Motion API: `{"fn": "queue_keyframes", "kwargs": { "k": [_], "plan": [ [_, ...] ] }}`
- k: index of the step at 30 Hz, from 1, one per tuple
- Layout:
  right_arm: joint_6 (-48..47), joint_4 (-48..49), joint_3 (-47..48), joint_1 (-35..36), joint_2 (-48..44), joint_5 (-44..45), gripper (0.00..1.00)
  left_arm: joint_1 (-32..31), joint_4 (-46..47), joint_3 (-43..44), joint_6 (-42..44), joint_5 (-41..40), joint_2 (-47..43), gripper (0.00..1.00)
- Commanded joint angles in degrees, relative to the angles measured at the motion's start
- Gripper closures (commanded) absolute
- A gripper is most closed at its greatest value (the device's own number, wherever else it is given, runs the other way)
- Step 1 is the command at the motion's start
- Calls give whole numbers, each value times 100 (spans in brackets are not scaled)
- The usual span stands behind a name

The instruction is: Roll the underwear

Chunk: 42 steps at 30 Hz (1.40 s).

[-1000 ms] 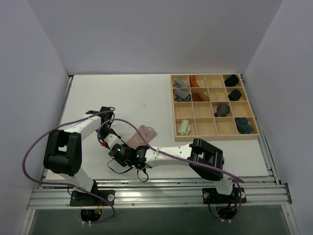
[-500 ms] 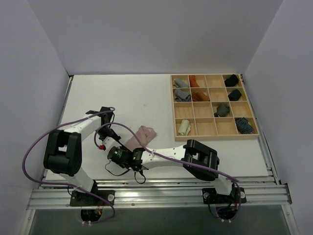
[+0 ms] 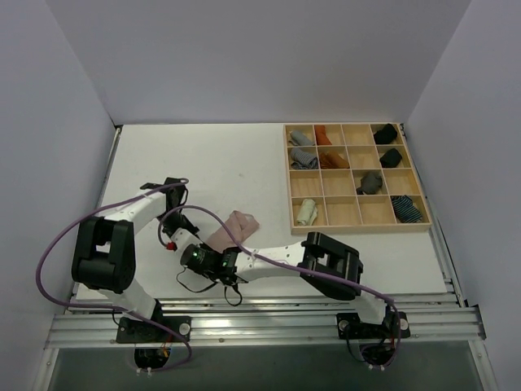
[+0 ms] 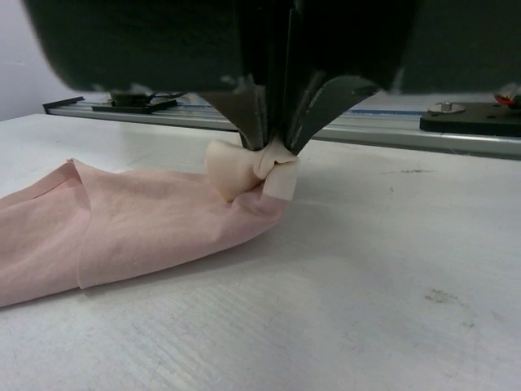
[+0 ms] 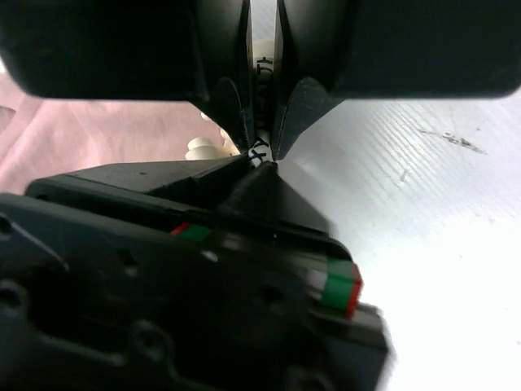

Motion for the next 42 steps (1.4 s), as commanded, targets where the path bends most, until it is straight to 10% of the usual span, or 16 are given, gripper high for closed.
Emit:
{"fn": "queue_keyframes", "kwargs": {
  "k": [1, 6, 20, 42],
  "plan": [
    [107, 113, -326, -202, -288, -831, 100, 218, -363, 409, 132, 136, -344, 79],
    [529, 245, -520, -790, -368, -2603, 100, 728, -705, 796, 615, -162, -283, 58],
    [1847, 771, -555, -1977, 274, -5015, 100, 834, 822, -196, 959, 742, -933, 54],
    [2120, 1774, -1399, -2435, 151, -5439, 100, 52, 1228, -425, 196, -232, -608, 47]
  ]
}}
